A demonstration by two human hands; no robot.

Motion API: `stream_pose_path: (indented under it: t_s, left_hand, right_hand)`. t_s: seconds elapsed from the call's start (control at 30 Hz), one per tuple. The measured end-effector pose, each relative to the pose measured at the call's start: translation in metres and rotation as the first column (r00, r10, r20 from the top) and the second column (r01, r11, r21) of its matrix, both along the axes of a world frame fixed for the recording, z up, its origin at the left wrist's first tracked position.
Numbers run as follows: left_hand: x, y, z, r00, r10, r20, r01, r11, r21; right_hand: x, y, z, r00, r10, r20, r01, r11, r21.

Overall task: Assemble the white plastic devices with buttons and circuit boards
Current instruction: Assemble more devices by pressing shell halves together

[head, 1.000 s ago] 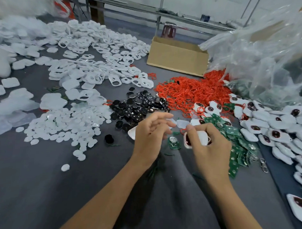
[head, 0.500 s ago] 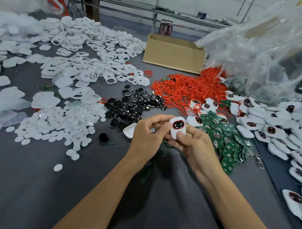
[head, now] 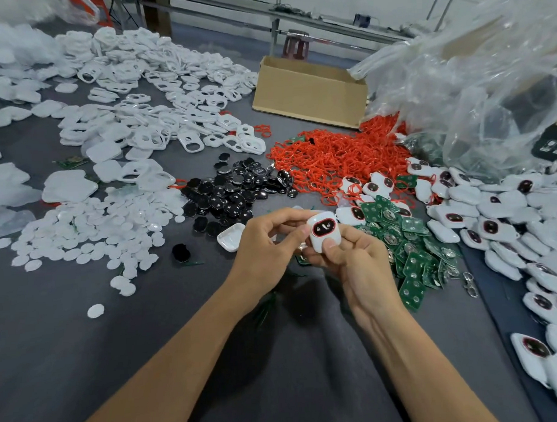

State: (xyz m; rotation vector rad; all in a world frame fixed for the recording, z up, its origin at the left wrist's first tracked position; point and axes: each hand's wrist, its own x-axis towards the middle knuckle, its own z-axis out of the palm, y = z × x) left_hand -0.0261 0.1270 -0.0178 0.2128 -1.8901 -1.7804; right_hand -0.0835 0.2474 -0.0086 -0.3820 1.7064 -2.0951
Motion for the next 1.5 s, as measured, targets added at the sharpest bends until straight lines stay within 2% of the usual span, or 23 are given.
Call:
stream_pose_path:
  t_s: [0.13,0.27,0.4,0.6,0.7,0.77,0.83,0.9,0.97,1.07,1.13,1.2,1.33,1.43,1.5]
  left_hand:
    - [0.000,-0.002,0.000,1.000,0.015,-0.009,-0.015,0.997,0.076]
    - [0.001,0.002,0.001,1.000,0.001,0.004,0.000,1.000,-0.013]
    - [0.000,-0.001,-0.001,1.000,0.019,0.024,-0.020,0.999,0.047]
    - [0.002,0.001,0.000,0.999,-0.019,0.030,0.020,0.999,-0.036]
    - [0.001,0.001,0.000,0.999,-0.016,0.028,0.016,1.000,0.023]
    - [0.000,0.000,0.000,0.999,0.029,0.037,-0.030,1.000,0.004]
    - [-0.001,-0.001,-0.001,0.997,0.062,0.051,-0.062,0.998,-0.001]
    - [-0.001,-0.001,-0.001,0.996,0.054,0.070,-0.056,0.998,0.021]
    - [-0.001,-0.001,-0.002,0.993,0.042,0.107,-0.049,0.997,0.056]
    - [-0.001,-0.002,-0.003,0.988,0.093,0.126,-0.103,0.992,0.076]
    - [-0.001,-0.004,-0.004,0.975,0.187,0.121,-0.194,0.980,0.041]
    - [-0.002,-0.007,-0.003,0.954,0.280,0.108,-0.288,0.955,0.070]
    - [-0.003,-0.011,-0.002,0.936,0.331,0.118,-0.348,0.920,0.182]
    - [-0.002,-0.010,-0.001,0.951,0.288,0.113,-0.306,0.928,0.212]
    - [-0.002,-0.010,-0.001,0.959,0.265,0.099,-0.281,0.931,0.234]
  right_hand:
    - [0.001,-0.004,0.001,0.998,0.032,-0.045,-0.033,0.999,-0.019]
    - [-0.002,0.002,0.003,0.999,-0.006,-0.037,0.007,0.999,0.031]
    - [0.000,0.000,0.004,0.997,0.067,-0.028,-0.067,0.998,0.016]
    - [-0.004,0.006,0.005,0.999,0.033,-0.034,-0.031,0.999,0.040]
    - [-0.001,0.003,0.004,0.993,0.080,-0.084,-0.079,0.997,0.017]
    - [0.000,0.001,0.003,0.982,0.077,-0.175,-0.067,0.996,0.059]
    - [0.001,0.001,0.002,0.933,0.043,-0.356,0.030,0.980,0.198]
    - [0.001,0.001,-0.001,0.817,0.029,-0.575,0.216,0.911,0.352]
    - [0.001,0.001,-0.002,0.732,0.054,-0.680,0.297,0.872,0.389]
    - [-0.002,0.003,0.000,0.672,0.112,-0.732,0.298,0.864,0.406]
    - [-0.005,0.008,0.003,0.627,0.141,-0.766,0.309,0.858,0.410]
    - [-0.008,0.014,0.006,0.621,0.167,-0.766,0.317,0.840,0.441]
    - [-0.010,0.018,0.002,0.609,0.249,-0.753,0.402,0.721,0.564]
    - [-0.010,0.019,0.005,0.555,0.109,-0.825,0.529,0.719,0.451]
    - [-0.010,0.022,0.009,0.415,-0.061,-0.908,0.636,0.733,0.242]
